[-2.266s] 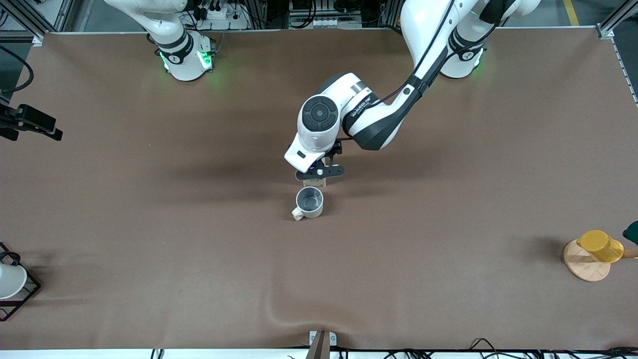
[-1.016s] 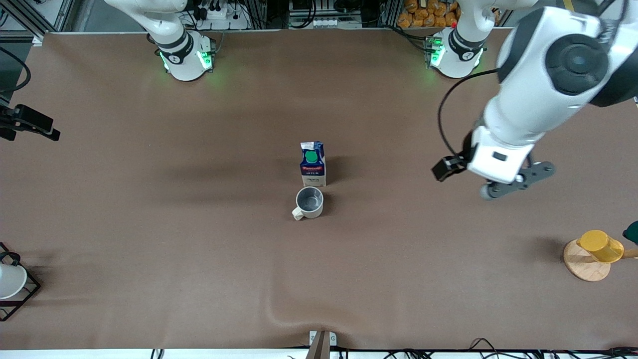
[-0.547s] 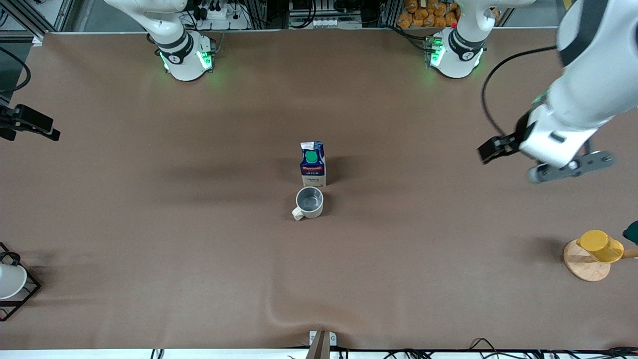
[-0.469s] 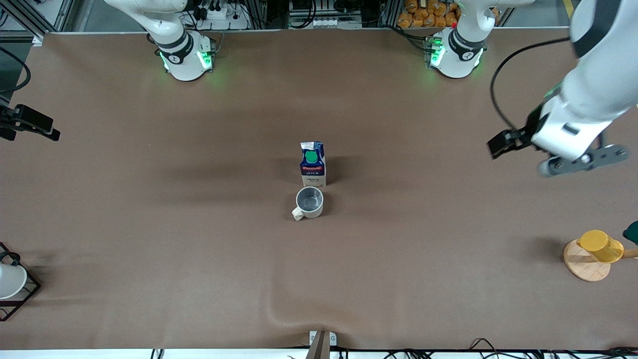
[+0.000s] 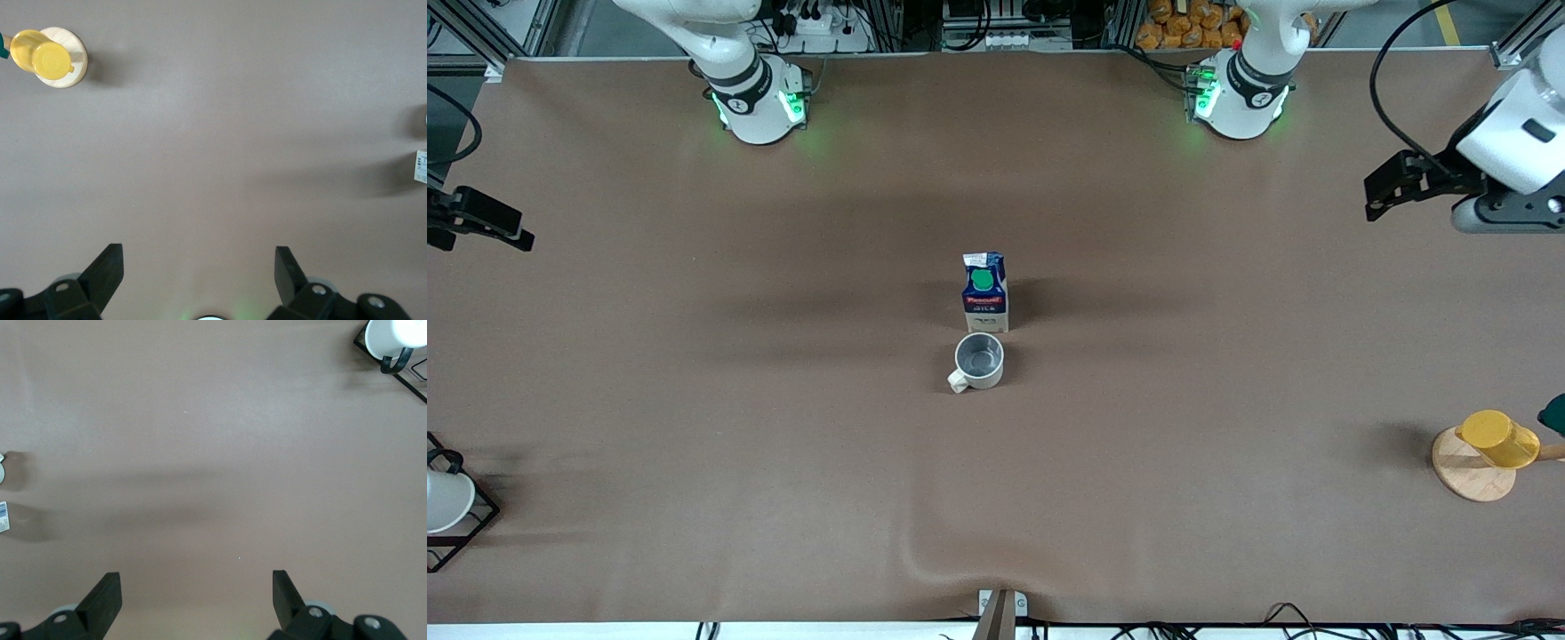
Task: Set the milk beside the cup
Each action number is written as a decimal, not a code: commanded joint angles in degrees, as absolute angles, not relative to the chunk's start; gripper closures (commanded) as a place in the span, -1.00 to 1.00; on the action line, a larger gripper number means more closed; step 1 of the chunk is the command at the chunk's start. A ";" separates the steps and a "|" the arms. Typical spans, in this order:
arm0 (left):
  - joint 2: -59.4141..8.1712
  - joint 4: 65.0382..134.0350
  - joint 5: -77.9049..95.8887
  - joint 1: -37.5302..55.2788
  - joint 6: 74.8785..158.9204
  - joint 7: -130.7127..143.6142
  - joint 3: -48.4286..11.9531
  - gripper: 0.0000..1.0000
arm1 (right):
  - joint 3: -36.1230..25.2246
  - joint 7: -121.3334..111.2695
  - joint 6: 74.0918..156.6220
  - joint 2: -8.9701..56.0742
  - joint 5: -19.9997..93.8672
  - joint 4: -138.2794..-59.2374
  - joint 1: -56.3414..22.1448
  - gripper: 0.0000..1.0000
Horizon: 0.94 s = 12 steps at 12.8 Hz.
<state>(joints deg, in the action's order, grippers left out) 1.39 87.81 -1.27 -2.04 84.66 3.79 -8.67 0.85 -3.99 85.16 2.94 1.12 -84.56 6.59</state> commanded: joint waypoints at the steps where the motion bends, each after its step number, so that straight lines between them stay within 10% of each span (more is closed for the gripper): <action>1: 3.43 90.17 1.48 -4.39 85.60 1.50 -8.35 -1.00 | 1.23 -3.52 84.81 2.99 0.62 -83.94 6.94 -1.00; 12: 4.31 91.14 2.29 -6.59 86.22 0.61 -8.88 -1.00 | 1.23 -3.52 84.81 2.99 0.62 -83.94 7.03 -1.00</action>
<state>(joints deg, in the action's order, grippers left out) 2.86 90.17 1.73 -6.05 85.55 1.06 -8.70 0.85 -3.99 85.16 2.94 1.12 -84.56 6.59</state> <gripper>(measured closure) 0.000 0.000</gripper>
